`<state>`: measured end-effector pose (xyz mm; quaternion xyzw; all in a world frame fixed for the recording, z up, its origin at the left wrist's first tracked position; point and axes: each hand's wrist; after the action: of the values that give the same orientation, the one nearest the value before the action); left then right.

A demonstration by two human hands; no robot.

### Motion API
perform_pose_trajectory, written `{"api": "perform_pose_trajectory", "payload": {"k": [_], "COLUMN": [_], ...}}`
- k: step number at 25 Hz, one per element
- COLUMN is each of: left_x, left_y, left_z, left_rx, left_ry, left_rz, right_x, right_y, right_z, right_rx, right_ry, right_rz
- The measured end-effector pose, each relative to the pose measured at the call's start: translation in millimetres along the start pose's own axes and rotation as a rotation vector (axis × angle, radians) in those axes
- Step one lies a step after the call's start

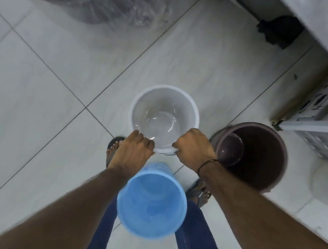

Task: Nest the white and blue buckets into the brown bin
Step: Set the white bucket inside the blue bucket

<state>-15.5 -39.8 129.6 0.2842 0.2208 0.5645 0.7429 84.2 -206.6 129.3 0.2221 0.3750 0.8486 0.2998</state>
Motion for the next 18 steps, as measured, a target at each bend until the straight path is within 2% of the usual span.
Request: {"api": "perform_pose_trajectory", "payload": {"k": [3,7,9,11,16,18], "left_x": [-36,-94,-115,-129,-145,-145], "left_y": [110,204,221,220,160,146], "left_z": [56,59,18,-15,-169,-206], "left_rx": [-0.019,0.162,0.236,0.339,0.324,0.325], "left_ry": [0.054,0.1,0.063,0.059,0.129,0.164], "left_rz": [0.067,0.046,-0.009,-0.055,-0.05,-0.031], "right_x": [36,80,107,115,150,166], "right_y": [114,202,210,208,127,108], "right_z": [38,16,-33,-77,-226,-256], "right_rx": [0.004,0.055,0.085,0.199,0.228,0.218], "right_ry": [0.04,0.132,0.146,0.061,-0.081,-0.151], "right_rz": [0.07,0.118,0.086,0.06,-0.042,-0.051]}}
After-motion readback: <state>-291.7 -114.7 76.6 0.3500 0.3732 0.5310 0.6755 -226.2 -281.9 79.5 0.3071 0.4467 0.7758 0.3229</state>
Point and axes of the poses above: each hand's wrist, its own y-axis away from the middle knuckle, its own z-axis out of the back of the hand, x = y × z, and after that the axes turned 13 degrees about x, right-handed
